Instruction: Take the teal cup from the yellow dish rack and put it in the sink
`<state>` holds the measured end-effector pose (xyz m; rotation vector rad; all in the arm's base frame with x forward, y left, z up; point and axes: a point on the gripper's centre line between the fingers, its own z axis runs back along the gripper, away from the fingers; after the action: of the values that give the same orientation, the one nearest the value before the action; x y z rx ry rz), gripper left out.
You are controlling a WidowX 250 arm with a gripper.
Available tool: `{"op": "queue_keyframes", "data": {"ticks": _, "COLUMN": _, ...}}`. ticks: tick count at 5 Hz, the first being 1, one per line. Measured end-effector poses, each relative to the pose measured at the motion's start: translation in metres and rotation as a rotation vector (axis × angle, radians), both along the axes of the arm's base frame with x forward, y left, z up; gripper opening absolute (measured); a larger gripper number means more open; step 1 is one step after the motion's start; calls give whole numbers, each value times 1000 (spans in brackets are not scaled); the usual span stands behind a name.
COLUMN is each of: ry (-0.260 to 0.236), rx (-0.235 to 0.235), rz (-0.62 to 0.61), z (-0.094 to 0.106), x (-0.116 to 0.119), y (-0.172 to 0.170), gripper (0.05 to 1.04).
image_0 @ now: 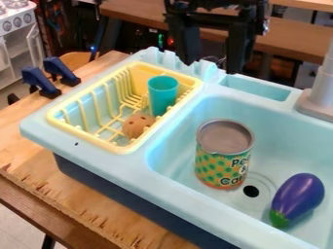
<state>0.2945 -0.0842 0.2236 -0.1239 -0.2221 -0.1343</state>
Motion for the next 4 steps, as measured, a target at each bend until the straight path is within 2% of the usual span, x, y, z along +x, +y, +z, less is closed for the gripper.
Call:
{"op": "queue_keyframes", "data": {"ticks": 1, "ry": 23, "rx": -19, "rz": 16, "z": -3, "x": 1, "y": 20, "gripper": 1001}}
{"op": "queue_keyframes", "data": {"ticks": 2, "ry": 5, "rx": -69, "rz": 51, "z": -13, "x": 2, "y": 49, "gripper": 1001}}
{"op": "queue_keyframes", "data": {"ticks": 3, "ry": -41, "rx": -77, "rz": 75, "z": -11, "x": 3, "y": 67, "gripper": 1001}}
{"op": "queue_keyframes", "data": {"ticks": 4, "ry": -32, "rx": -63, "rz": 55, "z": -15, "x": 10, "y": 70, "gripper": 1001}}
